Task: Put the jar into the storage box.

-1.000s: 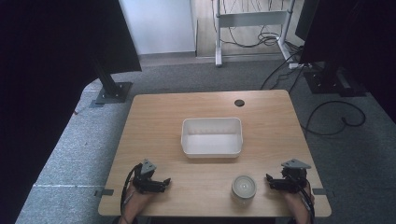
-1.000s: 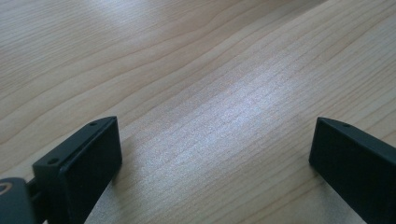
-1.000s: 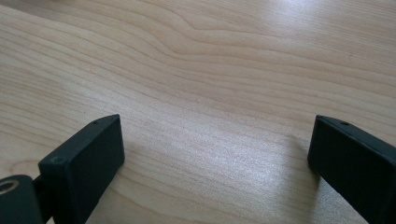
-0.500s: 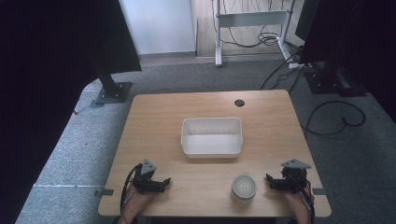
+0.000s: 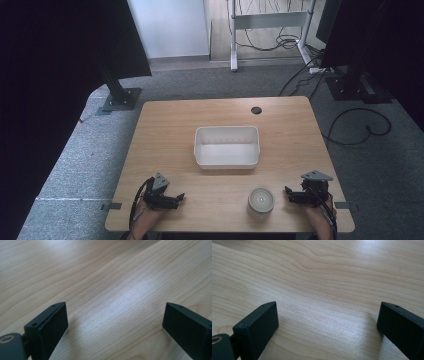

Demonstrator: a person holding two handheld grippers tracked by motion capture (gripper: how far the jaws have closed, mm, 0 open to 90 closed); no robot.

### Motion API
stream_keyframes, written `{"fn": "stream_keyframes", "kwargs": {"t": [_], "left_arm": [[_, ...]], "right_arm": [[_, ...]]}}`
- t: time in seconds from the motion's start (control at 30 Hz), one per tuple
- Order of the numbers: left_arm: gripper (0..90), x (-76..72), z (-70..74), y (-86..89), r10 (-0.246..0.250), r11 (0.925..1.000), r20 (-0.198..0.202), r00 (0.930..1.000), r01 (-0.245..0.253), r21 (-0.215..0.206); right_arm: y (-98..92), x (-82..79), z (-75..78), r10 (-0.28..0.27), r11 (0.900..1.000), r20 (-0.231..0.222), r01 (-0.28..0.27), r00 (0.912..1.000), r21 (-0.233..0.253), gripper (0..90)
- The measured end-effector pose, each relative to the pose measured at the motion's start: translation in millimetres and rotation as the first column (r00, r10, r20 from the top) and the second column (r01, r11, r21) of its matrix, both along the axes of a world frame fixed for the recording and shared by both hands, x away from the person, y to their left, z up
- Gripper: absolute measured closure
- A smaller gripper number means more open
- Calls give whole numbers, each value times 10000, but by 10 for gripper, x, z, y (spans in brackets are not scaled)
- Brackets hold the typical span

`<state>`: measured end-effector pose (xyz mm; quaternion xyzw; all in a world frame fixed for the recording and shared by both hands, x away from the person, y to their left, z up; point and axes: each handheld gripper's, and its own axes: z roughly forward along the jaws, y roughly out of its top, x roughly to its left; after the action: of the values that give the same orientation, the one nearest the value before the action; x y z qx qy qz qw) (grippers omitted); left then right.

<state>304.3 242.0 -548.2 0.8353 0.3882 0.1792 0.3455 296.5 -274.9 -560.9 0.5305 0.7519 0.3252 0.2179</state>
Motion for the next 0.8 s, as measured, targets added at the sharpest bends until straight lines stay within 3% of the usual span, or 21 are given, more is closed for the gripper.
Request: {"fn": "stream_keyframes", "kwargs": {"t": [0.43, 0.8], "left_arm": [[62, -77, 79, -61, -615, 9976, 73, 9981, 617, -298], [61, -157, 156, -221, -1358, 9890, 244, 9904, 1370, -560]], "right_arm": [[0, 0, 0, 1, 10000, -1, -1, 10000, 3, 31], [0, 0, 0, 3, 10000, 0, -3, 10000, 2, 31]]}}
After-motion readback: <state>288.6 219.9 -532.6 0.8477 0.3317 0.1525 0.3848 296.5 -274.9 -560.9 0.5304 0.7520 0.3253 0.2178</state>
